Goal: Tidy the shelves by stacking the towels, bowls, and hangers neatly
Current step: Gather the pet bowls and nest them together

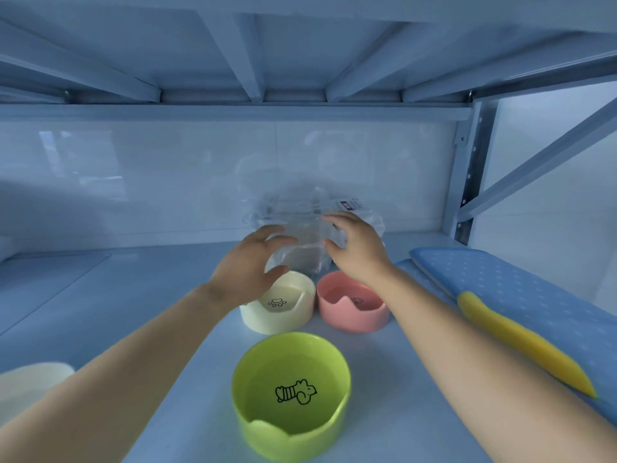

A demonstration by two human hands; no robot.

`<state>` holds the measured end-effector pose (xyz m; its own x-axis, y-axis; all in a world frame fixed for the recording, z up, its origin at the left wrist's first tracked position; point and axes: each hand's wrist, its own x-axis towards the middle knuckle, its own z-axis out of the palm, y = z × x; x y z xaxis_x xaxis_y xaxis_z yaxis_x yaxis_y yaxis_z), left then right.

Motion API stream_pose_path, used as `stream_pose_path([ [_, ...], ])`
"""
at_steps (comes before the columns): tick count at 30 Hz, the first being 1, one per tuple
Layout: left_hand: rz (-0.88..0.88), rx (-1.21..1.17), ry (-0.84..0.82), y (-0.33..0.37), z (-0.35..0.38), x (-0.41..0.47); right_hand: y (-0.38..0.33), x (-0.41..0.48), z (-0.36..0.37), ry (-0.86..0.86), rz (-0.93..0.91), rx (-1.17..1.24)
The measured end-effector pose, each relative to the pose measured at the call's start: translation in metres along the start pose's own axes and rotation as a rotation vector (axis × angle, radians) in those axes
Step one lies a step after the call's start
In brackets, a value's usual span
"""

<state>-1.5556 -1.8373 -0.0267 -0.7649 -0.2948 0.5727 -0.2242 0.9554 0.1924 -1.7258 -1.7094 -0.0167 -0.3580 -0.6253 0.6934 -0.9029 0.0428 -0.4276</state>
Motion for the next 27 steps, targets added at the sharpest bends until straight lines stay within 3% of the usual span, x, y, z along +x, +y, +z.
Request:
stream_pose_path([
  [6, -0.156, -0.251, -0.100, 0.013, -0.010, -0.037, -0.015, -0.055, -0.001, -0.039, 0.115, 0.095],
  [10, -0.283, -0.412, 0.068, 0.021, 0.000, -0.061, -0.020, -0.078, -0.005, -0.054, 0.128, -0.022],
  [13, -0.258, -0.369, 0.085, 0.019, 0.009, -0.077, -0.020, -0.092, -0.009, -0.106, 0.080, -0.069],
  [19, -0.136, -0.240, -0.045, -0.002, 0.013, -0.085, -0.012, -0.093, -0.015, -0.204, 0.145, -0.201],
  [24, -0.224, -0.210, 0.091, -0.002, 0.012, -0.089, -0.013, -0.093, -0.016, -0.206, 0.162, -0.221],
  [27, -0.286, -0.202, 0.088, -0.003, 0.013, -0.088, -0.011, -0.094, -0.015, -0.191, 0.194, -0.161],
])
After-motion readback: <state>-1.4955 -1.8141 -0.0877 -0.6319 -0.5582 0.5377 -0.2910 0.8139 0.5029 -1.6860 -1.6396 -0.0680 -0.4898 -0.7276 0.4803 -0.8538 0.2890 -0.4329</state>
